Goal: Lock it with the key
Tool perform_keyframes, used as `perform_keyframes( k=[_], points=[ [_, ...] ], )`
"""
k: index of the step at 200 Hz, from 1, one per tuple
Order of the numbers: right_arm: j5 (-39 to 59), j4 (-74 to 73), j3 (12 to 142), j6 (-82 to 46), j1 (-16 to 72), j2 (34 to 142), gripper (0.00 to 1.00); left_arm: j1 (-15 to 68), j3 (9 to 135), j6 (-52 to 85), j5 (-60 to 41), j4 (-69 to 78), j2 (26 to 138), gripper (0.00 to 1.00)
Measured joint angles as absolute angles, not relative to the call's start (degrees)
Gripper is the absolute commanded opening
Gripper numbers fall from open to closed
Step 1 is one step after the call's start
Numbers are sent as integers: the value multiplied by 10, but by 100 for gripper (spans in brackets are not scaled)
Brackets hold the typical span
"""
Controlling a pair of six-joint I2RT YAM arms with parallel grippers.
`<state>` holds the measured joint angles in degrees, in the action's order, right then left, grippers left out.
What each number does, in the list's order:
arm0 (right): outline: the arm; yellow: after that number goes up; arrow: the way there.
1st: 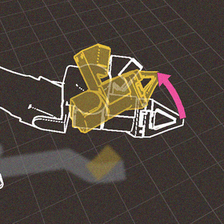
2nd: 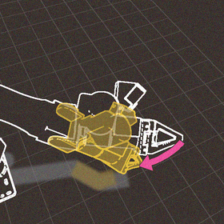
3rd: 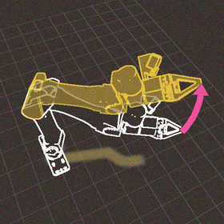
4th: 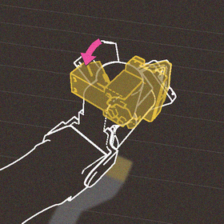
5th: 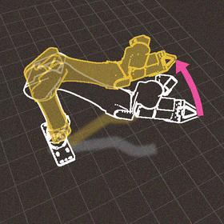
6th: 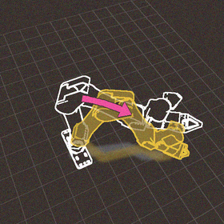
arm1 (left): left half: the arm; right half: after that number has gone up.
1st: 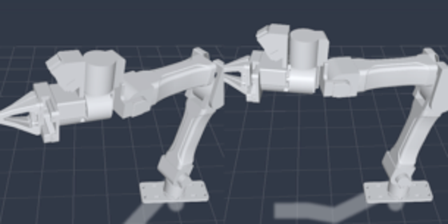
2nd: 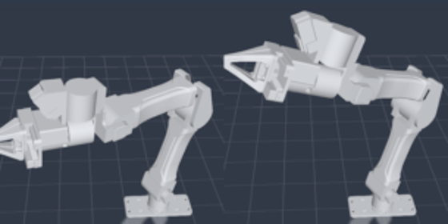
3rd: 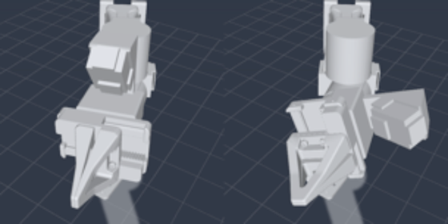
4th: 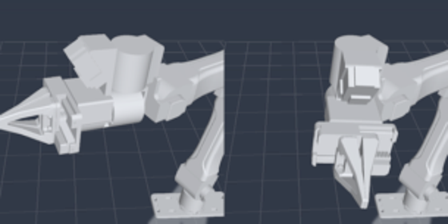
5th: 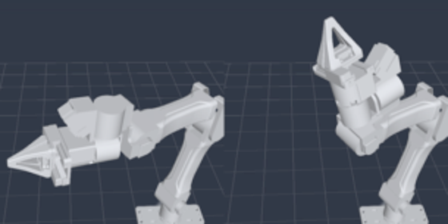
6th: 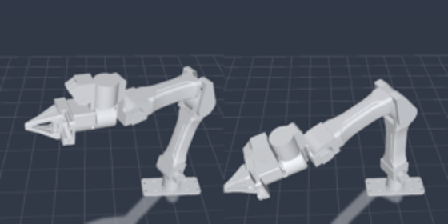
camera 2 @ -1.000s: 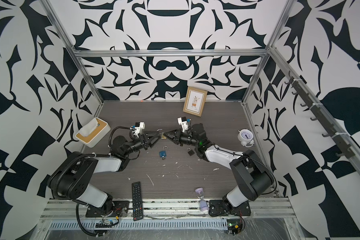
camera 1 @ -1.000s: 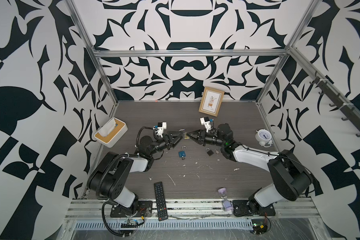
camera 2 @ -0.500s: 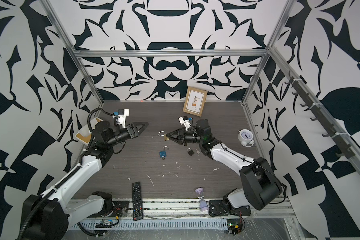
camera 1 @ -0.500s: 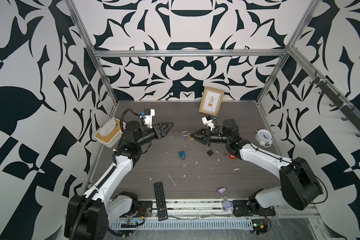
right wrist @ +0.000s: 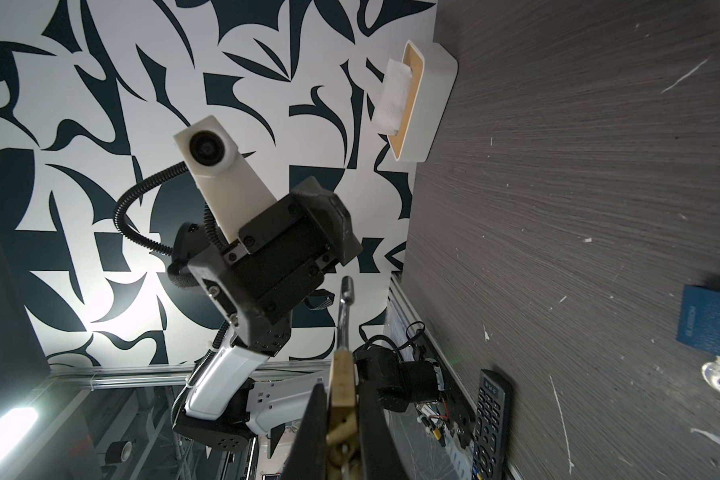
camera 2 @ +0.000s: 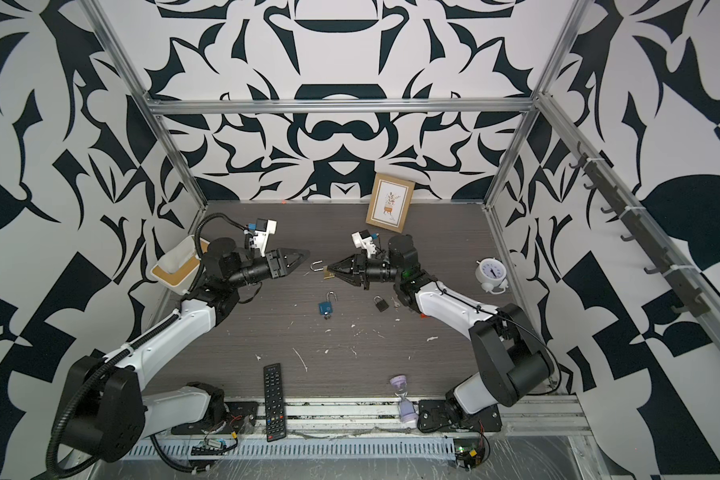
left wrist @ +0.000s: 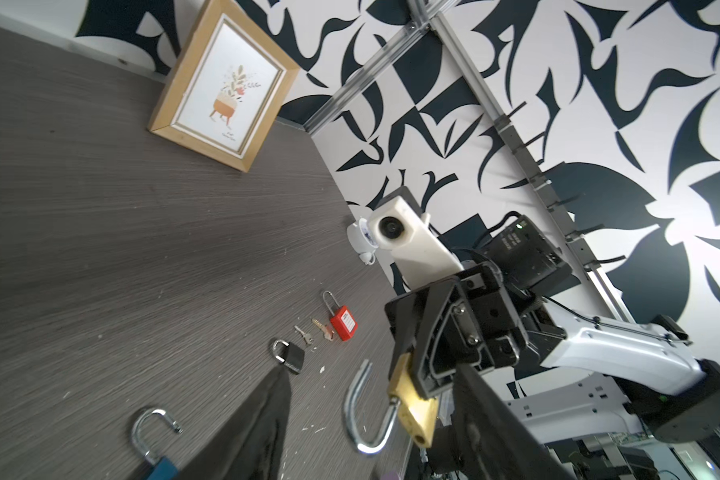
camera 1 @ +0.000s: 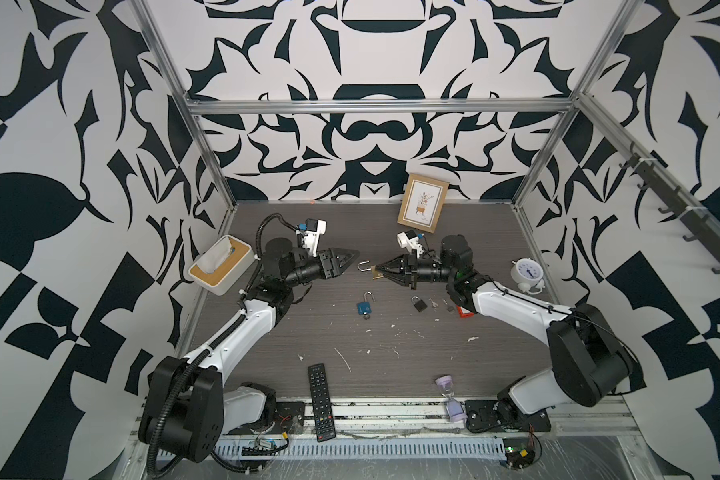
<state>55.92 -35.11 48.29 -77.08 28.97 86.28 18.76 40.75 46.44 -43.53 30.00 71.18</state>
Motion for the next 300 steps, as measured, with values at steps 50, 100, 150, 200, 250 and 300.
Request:
perform_keyframes(
  k=[50, 100, 150, 200, 250, 300],
  points=[
    [558, -362, 482, -781, 294, 882, 0, 215, 388, 544, -468, 439, 782, 64],
    [558, -363, 482, -781, 295, 884, 0, 229, 387, 584, -482, 511, 815, 63],
    [548, -362, 482, -778, 296, 884, 0, 229, 368, 654, -495, 631, 865, 58],
    [538, -361, 488, -771, 294, 884, 0, 230, 341, 706, -504, 701, 898, 55],
    [527, -316, 496, -728, 288, 884, 0, 231, 331, 720, -504, 722, 893, 45],
    [516, -275, 497, -691, 280, 866, 0, 232, 325, 725, -504, 722, 893, 43]
  ],
)
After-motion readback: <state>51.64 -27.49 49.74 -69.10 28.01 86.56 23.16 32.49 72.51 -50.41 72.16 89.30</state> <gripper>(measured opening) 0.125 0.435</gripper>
